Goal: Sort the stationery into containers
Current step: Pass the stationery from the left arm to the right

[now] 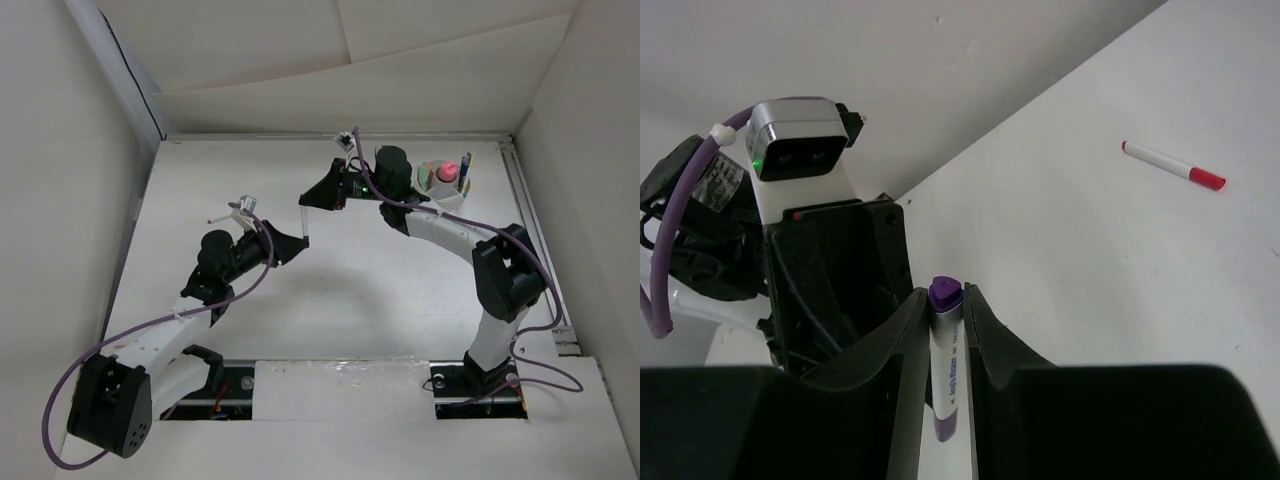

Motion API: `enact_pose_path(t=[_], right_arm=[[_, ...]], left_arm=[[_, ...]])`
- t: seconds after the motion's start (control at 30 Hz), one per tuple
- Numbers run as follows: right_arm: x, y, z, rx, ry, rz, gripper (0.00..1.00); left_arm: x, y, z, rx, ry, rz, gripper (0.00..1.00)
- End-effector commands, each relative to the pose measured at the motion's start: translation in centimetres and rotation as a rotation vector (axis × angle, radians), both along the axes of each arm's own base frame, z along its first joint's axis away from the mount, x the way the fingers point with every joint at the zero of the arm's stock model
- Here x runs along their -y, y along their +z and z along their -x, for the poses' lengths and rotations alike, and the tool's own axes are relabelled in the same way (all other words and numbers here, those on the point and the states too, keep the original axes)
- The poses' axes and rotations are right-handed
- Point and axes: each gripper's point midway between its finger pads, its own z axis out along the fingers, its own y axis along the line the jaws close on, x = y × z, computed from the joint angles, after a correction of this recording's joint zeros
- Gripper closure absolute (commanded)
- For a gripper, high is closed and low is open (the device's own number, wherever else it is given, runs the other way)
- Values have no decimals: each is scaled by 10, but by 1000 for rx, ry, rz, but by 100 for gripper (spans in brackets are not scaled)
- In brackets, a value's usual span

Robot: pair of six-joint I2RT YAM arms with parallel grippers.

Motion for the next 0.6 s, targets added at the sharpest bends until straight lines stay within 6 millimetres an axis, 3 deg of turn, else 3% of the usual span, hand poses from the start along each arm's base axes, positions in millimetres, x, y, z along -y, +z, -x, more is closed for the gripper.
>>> enact_pose_path(t=[0.0,0.07,0.13,0.33,0.47,0.57], right_arm=[[3,29,0,116,1,-53,89],[7,21,-4,99,-19,-43,90],[14,26,-4,107,-30,-47,91],[28,21,-13,103,-75,-36,92],[55,20,-23,108,-142,-29,92],[89,24,-36,124,-228,-26,92]], left_arm=[[6,18,2,60,-44,29,70],[6,18,2,60,-44,29,64],[6,18,2,60,-44,29,56],[4,24,3,77,-35,35,49],[3,24,1,77,-26,34,49],[3,24,1,77,-26,34,49]])
